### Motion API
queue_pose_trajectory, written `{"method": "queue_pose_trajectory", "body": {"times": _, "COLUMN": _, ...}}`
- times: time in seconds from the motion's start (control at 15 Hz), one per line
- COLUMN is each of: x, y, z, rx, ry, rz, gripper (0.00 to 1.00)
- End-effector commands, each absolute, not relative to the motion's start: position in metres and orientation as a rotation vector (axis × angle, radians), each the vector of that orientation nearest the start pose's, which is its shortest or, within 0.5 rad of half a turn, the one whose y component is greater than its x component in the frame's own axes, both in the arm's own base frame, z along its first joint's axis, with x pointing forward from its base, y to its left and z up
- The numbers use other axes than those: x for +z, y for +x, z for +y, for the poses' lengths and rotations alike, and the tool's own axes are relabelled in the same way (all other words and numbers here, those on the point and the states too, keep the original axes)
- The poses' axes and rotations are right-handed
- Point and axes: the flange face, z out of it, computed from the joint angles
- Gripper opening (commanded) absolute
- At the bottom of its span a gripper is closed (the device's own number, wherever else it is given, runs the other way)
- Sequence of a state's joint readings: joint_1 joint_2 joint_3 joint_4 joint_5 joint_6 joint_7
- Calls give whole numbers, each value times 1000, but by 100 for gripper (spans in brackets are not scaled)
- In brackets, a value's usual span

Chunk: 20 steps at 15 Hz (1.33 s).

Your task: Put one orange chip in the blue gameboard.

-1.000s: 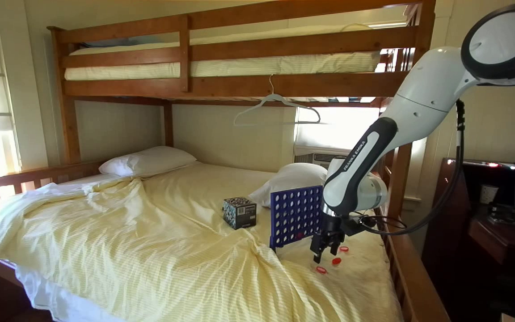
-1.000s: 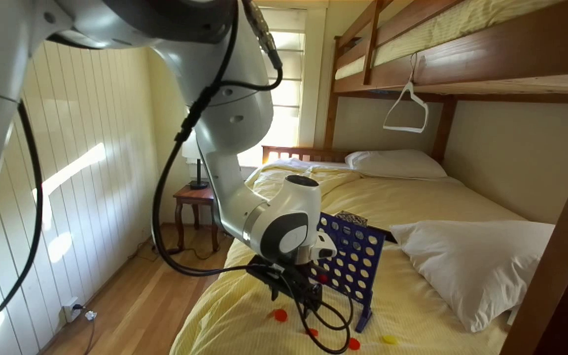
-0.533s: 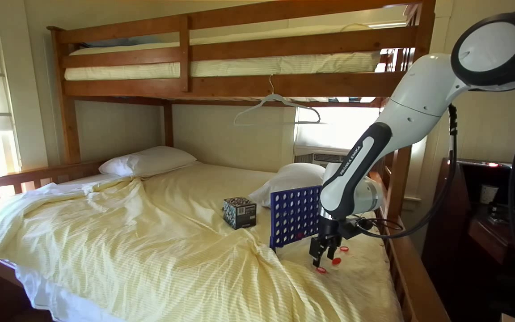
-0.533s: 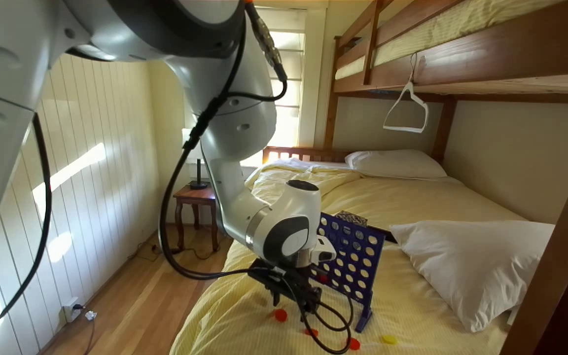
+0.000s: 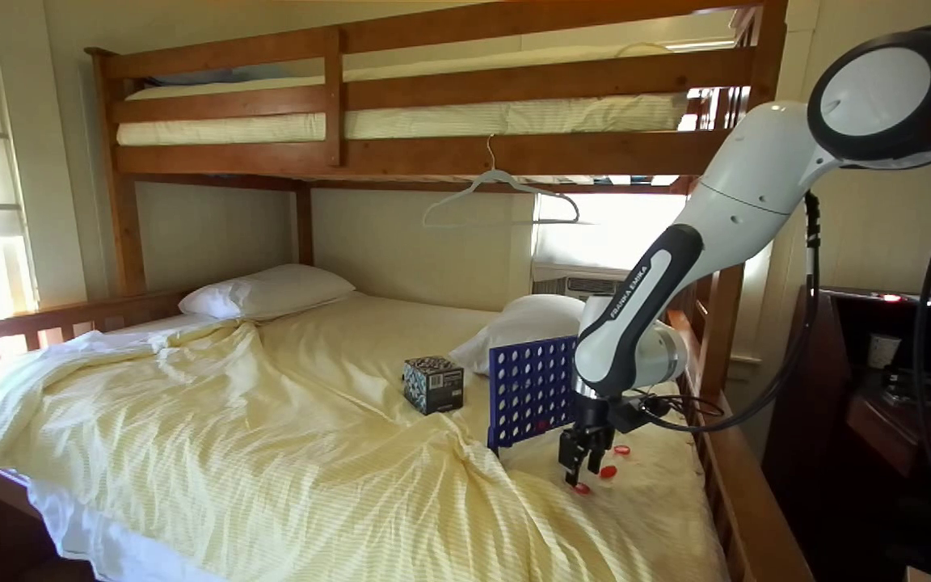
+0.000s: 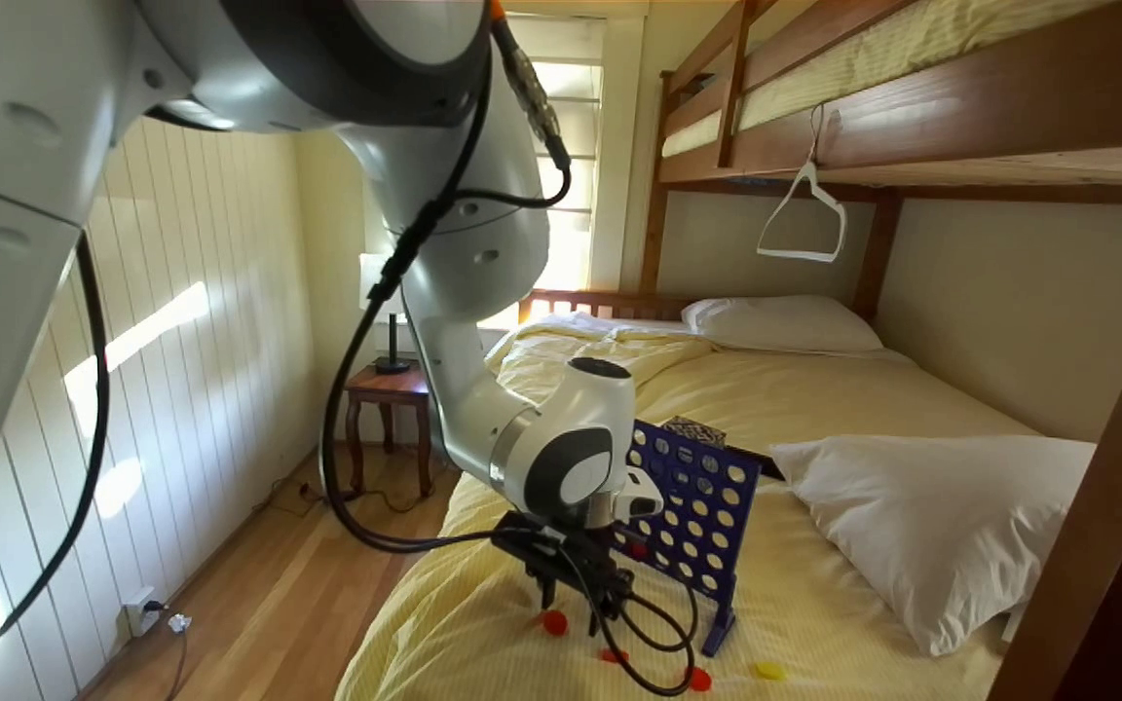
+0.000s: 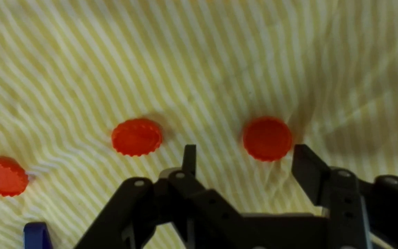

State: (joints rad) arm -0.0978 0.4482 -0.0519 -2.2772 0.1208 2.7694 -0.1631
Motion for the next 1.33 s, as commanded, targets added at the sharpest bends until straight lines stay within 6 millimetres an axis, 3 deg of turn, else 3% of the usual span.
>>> {"method": "queue_pose_trajectory", "body": {"times": 0.0, "x": 160, "y": 536, "z": -87, "rx": -48, "ry": -3122, "rz": 123, "gripper": 63}}
{"method": "queue_pose_trajectory", "body": {"times": 0.33, "x": 158, "y": 538, "z": -86, "rx": -23, "ry": -3119, "rz": 112, "gripper": 72}}
{"method": "queue_pose_trajectory", "body": {"times": 0.87, "x": 155, "y": 542, "z": -82, "rx": 26, "ry": -3111, "rz": 92, "gripper": 65}}
{"method": "queue_pose_trajectory", "body": {"times": 1.07, "x": 154, "y": 542, "z": -81, "rx": 39, "ry": -3109, "rz": 86, "gripper": 50}}
{"method": "queue_pose_trajectory", "body": {"times": 1.13, "x": 153, "y": 542, "z": -80, "rx": 44, "ry": -3108, "rz": 84, "gripper": 49}}
{"method": "queue_pose_trajectory", "body": {"times": 1.27, "x": 153, "y": 542, "z": -80, "rx": 48, "ry": -3107, "rz": 83, "gripper": 33}}
